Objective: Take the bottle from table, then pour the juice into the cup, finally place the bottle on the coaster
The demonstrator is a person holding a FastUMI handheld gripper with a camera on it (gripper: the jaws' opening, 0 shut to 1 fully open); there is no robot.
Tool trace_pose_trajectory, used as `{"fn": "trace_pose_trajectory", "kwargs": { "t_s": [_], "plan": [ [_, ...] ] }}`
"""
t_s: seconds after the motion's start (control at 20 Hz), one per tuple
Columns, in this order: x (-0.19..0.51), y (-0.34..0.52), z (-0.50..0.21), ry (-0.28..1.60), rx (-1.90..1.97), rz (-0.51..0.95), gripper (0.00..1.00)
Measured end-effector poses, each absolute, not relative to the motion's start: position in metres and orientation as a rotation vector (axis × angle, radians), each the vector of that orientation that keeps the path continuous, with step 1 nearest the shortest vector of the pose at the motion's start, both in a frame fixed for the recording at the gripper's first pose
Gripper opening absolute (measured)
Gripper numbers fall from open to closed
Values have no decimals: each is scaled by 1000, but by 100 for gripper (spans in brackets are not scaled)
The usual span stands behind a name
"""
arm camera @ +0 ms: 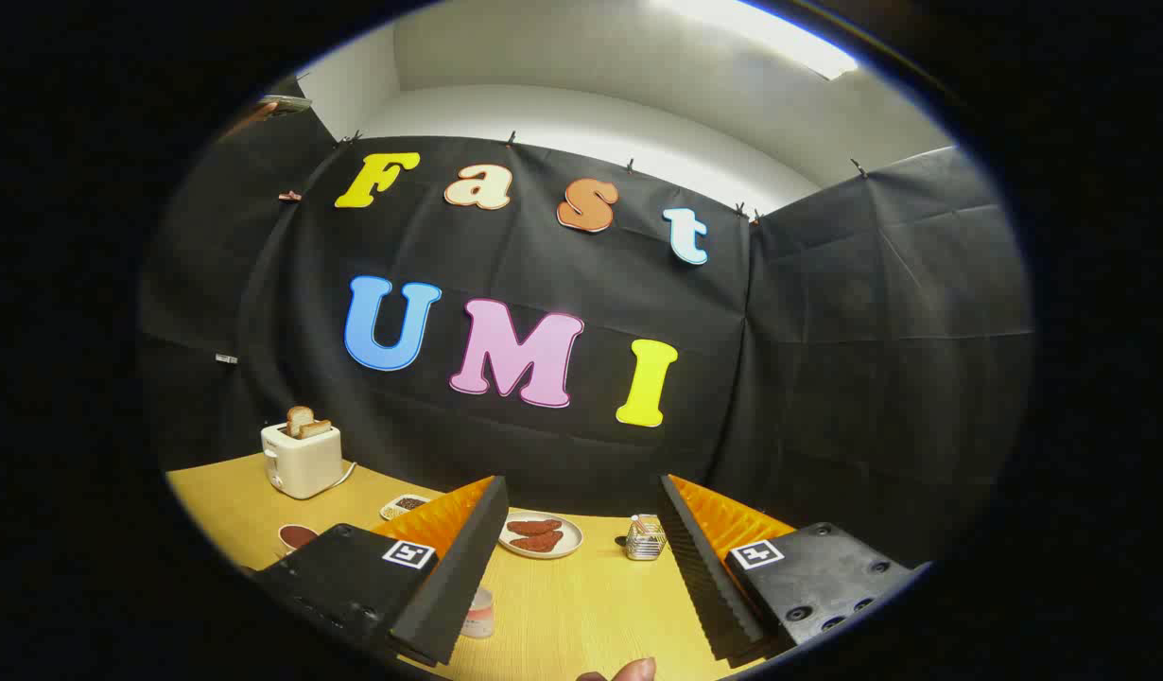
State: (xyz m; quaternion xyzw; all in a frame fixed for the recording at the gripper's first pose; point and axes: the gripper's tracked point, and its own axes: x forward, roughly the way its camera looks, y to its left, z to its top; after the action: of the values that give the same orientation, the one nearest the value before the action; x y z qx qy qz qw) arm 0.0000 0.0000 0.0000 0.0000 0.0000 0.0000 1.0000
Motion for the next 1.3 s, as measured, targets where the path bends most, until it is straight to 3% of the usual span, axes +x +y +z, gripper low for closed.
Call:
{"fn": "trace_pose_trajectory", "kwargs": {
  "t_s": [0.95, 1.3],
  "plan": [
    [-14, 15, -3, -4, -2, 28, 97],
    [-9, 52, -46, 17, 87, 105, 97]
  ]
}}
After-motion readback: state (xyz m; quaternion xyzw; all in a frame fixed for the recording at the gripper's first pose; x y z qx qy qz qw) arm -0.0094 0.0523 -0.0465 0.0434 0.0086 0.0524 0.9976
